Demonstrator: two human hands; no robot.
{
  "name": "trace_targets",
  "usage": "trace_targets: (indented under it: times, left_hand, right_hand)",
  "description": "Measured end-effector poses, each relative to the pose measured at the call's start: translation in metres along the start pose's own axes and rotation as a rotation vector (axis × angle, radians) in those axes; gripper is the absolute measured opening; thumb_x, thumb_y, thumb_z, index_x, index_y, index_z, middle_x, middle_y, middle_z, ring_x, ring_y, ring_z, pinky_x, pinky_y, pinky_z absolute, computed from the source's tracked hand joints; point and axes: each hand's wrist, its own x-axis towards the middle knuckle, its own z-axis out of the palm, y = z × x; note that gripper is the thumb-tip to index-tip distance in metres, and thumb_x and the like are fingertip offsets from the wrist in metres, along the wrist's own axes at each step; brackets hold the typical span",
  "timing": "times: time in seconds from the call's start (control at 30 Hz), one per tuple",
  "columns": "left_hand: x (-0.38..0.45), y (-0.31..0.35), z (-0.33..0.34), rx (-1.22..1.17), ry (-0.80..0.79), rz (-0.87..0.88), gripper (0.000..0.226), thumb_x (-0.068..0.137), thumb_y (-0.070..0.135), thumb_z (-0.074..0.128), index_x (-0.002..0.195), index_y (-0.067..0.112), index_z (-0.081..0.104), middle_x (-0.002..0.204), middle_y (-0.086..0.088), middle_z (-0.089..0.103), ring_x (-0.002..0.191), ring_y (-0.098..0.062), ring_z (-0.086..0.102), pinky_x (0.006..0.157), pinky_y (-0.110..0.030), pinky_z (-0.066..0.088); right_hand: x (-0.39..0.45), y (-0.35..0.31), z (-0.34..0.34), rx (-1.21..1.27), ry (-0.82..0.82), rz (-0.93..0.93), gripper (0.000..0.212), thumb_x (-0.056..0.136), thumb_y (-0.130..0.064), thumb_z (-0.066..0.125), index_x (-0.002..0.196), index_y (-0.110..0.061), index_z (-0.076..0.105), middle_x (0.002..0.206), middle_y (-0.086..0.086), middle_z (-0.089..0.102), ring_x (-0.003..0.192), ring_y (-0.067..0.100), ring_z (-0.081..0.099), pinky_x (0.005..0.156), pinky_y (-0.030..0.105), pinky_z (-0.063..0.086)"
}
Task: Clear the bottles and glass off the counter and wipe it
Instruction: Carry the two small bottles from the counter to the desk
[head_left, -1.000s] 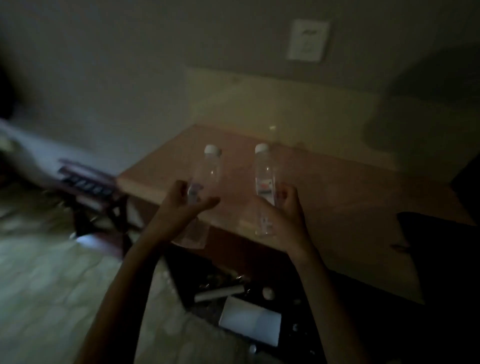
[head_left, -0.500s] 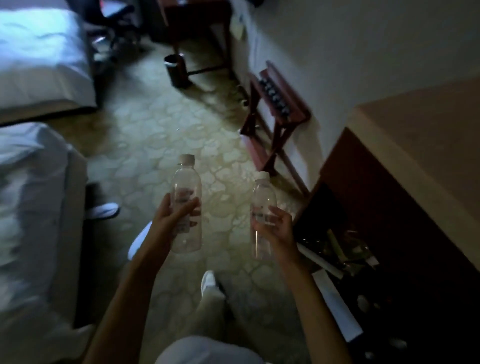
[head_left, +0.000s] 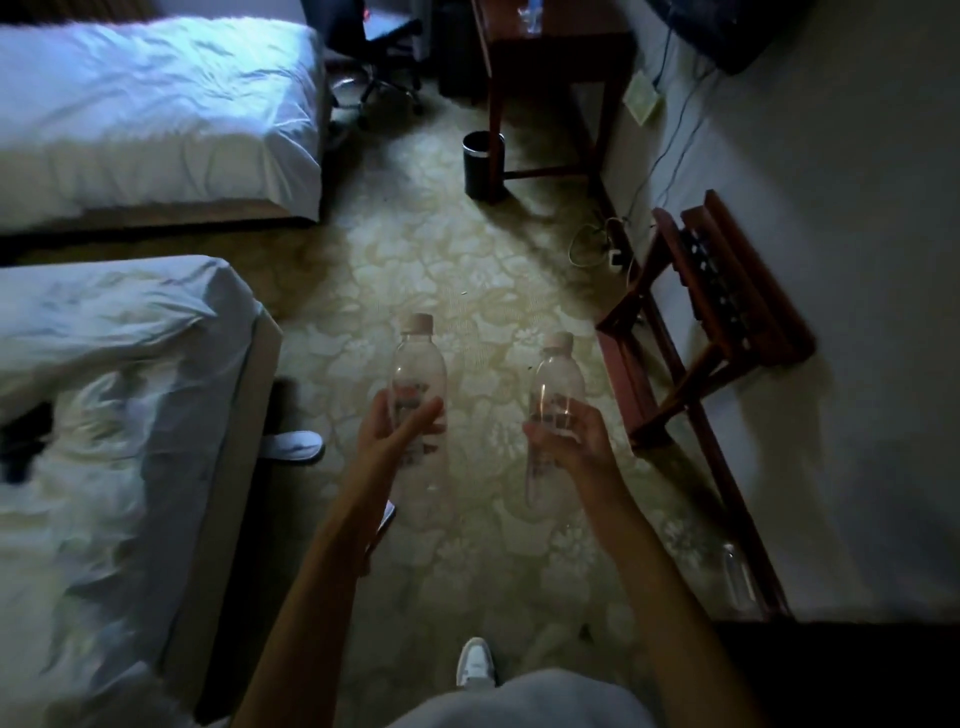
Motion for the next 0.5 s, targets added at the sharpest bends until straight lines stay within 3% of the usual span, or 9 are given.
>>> trace_targets:
  times: [0.13, 0.27, 0.37, 0.5]
  left_hand:
    - [0.075, -0.005, -0.002, 0.003, 0.034, -0.065, 0.07, 0.065, 0.052, 0.076, 0.122, 0.015, 0.058, 0.101, -0.007, 0.072, 0.088, -0.021, 0.07, 0.073, -0.034, 0.054]
    - [0.163, -0.018, 0.01, 0.051, 0.051, -0.132, 0.086, 0.055, 0.065, 0.079, 0.122, 0.014, 0.058, 0.101, -0.006, 0.072, 0.092, -0.025, 0.07, 0.079, -0.039, 0.054]
    - [0.242, -0.009, 0.023, 0.082, 0.075, -0.135, 0.081, 0.06, 0.061, 0.077, 0.122, 0.014, 0.058, 0.104, -0.008, 0.072, 0.097, -0.029, 0.07, 0.08, -0.038, 0.056]
    - [0.349, 0.035, 0.041, 0.106, 0.103, -0.109, 0.072, 0.068, 0.058, 0.073, 0.125, 0.018, 0.056, 0.11, -0.009, 0.07, 0.099, -0.028, 0.07, 0.084, -0.042, 0.056]
  right_hand:
    - [0.076, -0.011, 0.017, 0.014, -0.05, 0.037, 0.056, 0.076, -0.019, 0.079, 0.124, -0.019, 0.05, 0.113, -0.002, 0.063, 0.097, 0.01, 0.065, 0.065, 0.015, 0.052]
    - [0.17, -0.009, 0.022, 0.002, -0.027, 0.116, 0.038, 0.08, -0.015, 0.076, 0.109, -0.024, 0.053, 0.101, -0.006, 0.066, 0.086, 0.004, 0.065, 0.063, 0.013, 0.051]
    - [0.254, -0.033, 0.026, -0.021, -0.061, 0.113, 0.029, 0.082, -0.013, 0.073, 0.102, -0.022, 0.054, 0.097, -0.004, 0.065, 0.076, -0.003, 0.064, 0.058, 0.009, 0.049]
    - [0.369, -0.091, 0.035, -0.067, -0.137, 0.089, 0.023, 0.081, -0.019, 0.074, 0.099, -0.022, 0.061, 0.091, -0.007, 0.067, 0.083, 0.006, 0.068, 0.066, 0.015, 0.054]
